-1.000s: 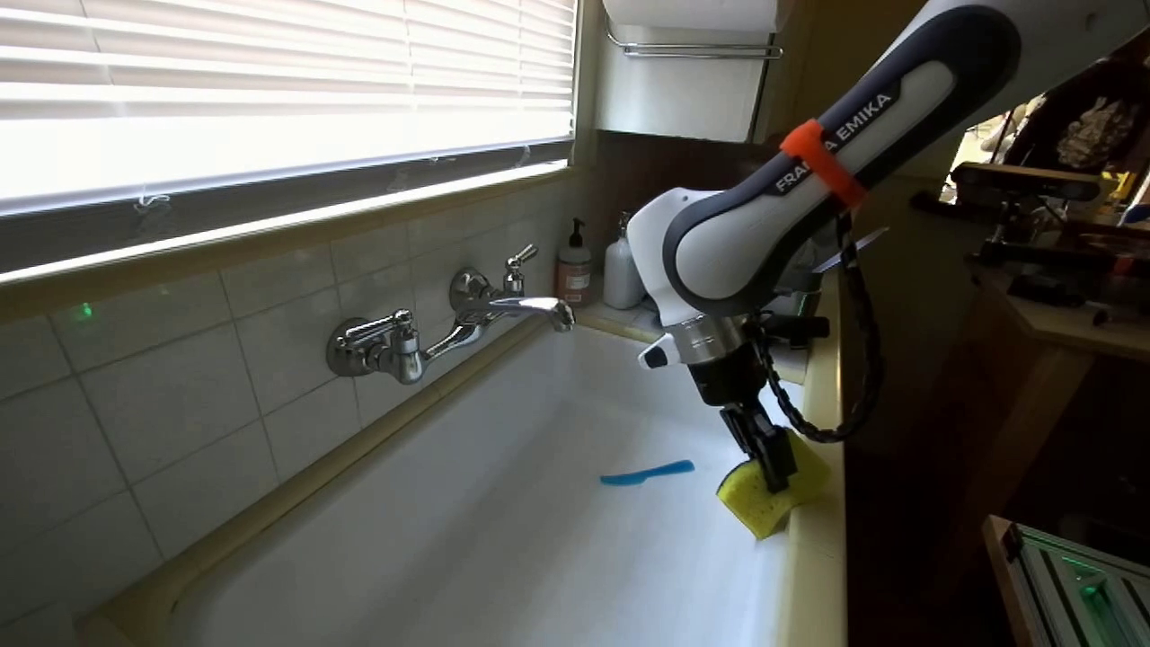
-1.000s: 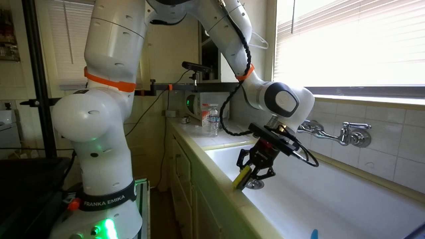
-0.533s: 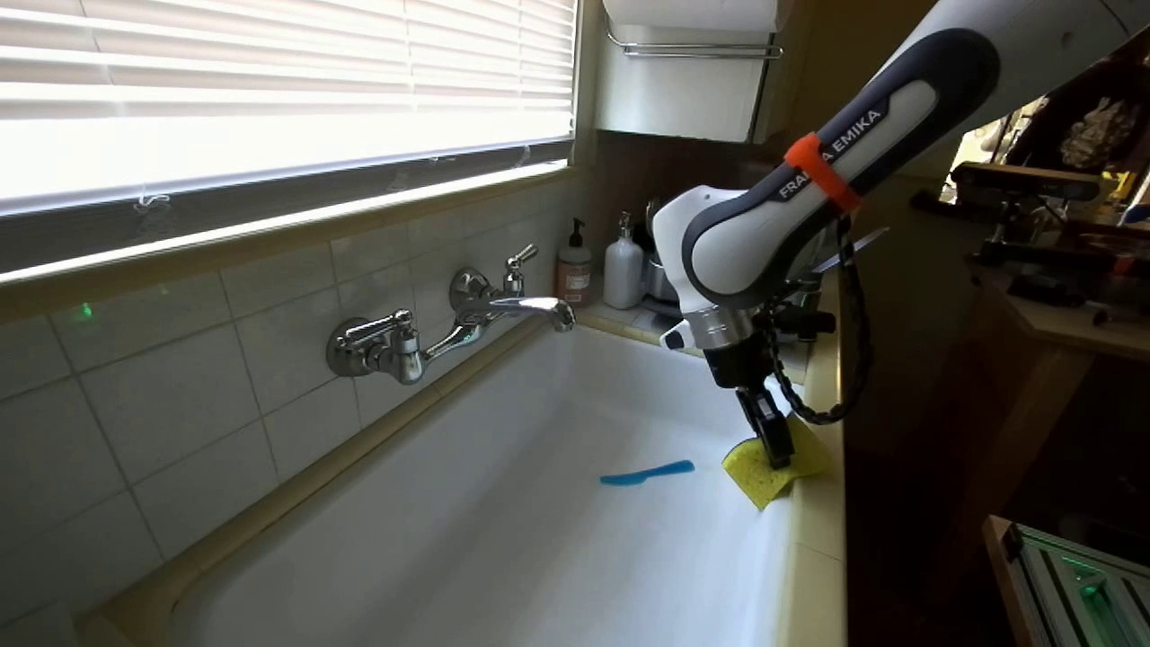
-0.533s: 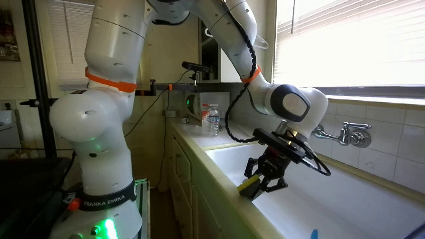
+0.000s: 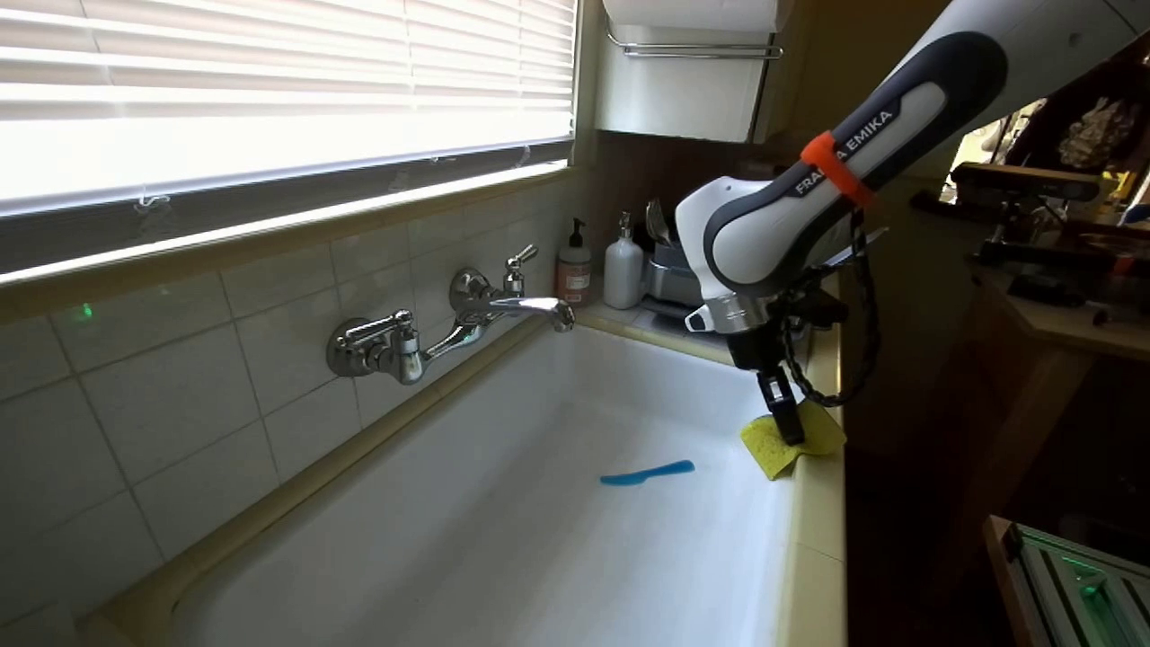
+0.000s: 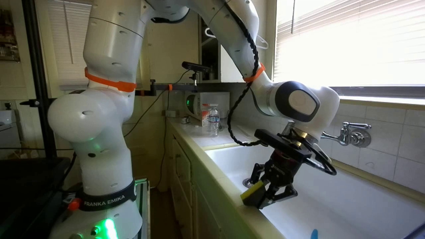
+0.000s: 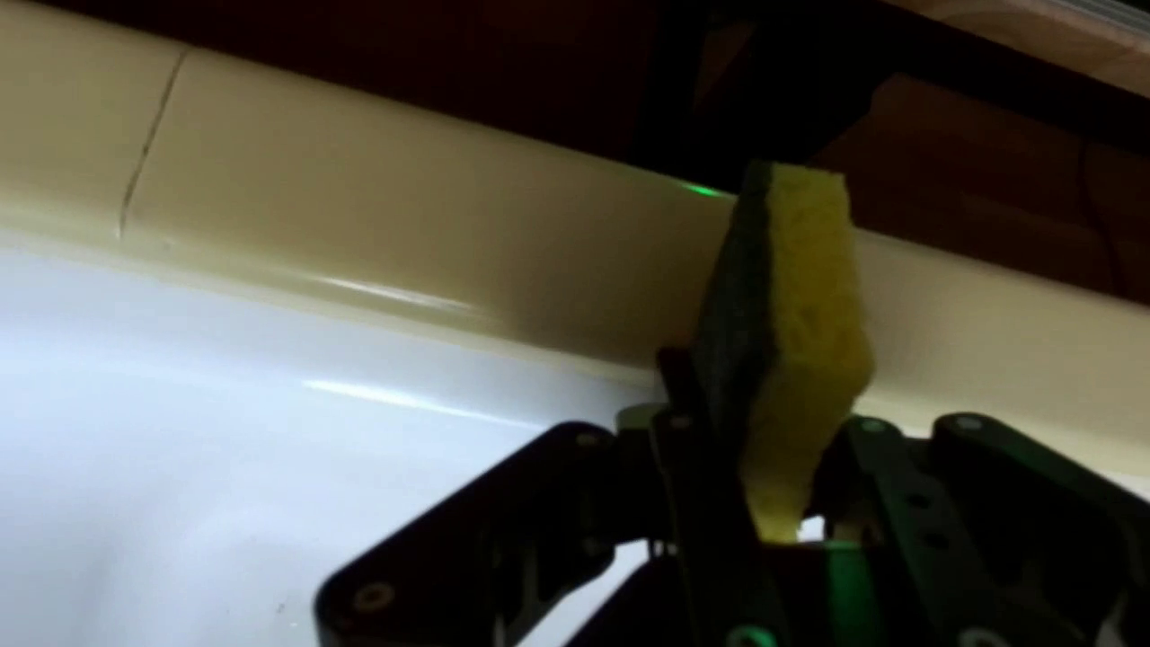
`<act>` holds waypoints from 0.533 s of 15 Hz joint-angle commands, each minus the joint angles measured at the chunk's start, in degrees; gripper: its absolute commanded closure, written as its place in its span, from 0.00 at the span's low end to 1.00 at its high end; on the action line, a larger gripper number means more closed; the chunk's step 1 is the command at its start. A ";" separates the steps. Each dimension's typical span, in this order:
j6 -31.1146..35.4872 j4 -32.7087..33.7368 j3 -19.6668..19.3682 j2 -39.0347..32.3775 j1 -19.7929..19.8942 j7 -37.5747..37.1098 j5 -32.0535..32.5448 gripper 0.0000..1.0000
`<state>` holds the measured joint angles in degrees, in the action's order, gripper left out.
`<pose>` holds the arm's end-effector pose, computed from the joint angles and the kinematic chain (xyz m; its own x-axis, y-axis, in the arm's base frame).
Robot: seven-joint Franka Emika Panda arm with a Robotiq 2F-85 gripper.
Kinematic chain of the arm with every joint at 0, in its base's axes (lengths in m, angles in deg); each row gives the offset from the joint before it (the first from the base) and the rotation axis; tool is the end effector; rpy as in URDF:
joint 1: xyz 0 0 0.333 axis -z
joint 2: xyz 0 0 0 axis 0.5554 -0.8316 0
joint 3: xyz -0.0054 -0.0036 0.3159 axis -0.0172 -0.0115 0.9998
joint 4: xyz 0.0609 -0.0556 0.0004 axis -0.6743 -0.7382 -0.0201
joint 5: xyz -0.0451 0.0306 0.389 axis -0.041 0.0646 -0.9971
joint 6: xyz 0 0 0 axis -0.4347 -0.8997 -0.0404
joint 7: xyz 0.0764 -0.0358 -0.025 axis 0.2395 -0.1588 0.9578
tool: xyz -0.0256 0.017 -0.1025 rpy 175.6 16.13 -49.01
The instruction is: Use the sponge to wipe the sink
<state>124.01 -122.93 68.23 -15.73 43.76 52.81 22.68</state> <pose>0.4560 -0.1566 0.2310 0.8256 0.2736 -0.4936 0.2174 -0.9613 -0.1691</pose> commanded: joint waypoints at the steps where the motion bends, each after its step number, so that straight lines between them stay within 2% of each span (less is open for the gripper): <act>1: 1.39 -4.71 -2.19 1.93 1.70 -4.76 4.69 0.97; 8: 2.06 -4.59 -4.90 1.56 3.79 -9.84 6.84 0.97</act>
<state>124.02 -124.26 64.25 -14.11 46.26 45.58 27.12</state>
